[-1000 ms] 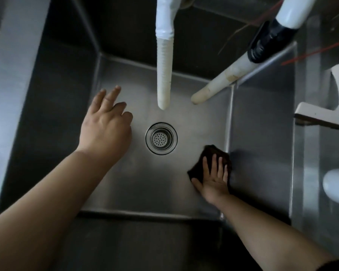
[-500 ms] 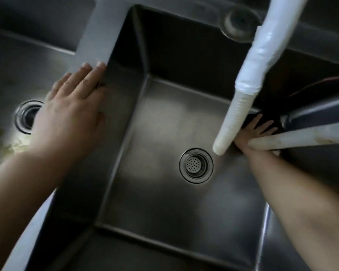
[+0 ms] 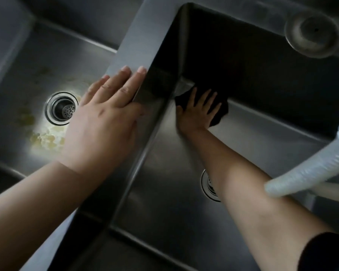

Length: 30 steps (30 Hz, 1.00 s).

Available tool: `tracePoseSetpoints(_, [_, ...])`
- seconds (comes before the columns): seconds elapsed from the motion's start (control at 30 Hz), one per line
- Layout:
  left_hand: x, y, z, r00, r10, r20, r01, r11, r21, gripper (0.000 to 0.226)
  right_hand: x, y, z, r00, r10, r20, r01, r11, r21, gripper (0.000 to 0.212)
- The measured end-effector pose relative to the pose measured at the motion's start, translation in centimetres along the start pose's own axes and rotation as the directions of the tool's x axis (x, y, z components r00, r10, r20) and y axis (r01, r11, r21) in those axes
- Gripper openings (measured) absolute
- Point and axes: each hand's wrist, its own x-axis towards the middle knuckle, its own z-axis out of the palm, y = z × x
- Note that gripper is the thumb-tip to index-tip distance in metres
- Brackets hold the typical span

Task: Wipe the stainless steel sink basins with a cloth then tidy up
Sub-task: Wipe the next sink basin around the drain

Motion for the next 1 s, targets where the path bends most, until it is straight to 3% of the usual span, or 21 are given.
tracePoseSetpoints(0.1, [0.0, -0.1, 0.0, 1.0, -0.011, 0.007, 0.011, 1.0, -0.004, 0.021, 0.0, -1.9, 0.6, 0.977, -0.21, -0.027, 0.209, 0.977, -0.033, 0.071])
tracePoseSetpoints(0.7, [-0.3, -0.1, -0.2, 1.0, -0.002, 0.007, 0.002, 1.0, 0.029, 0.018, -16.5, -1.6, 4.7, 0.815, -0.568, 0.112, 0.577, 0.814, -0.068, 0.069])
tracePoseSetpoints(0.8, [-0.5, 0.1, -0.3, 1.0, -0.016, -0.007, 0.016, 1.0, 0.004, 0.019, -21.0, -0.7, 5.6, 0.725, -0.662, 0.191, 0.685, 0.723, -0.09, 0.065])
tracePoseSetpoints(1.0, [-0.5, 0.3, -0.6, 1.0, -0.026, -0.017, 0.026, 0.999, -0.02, 0.02, -28.4, 2.9, 6.3, 0.446, -0.828, 0.341, 0.884, 0.468, -0.02, 0.058])
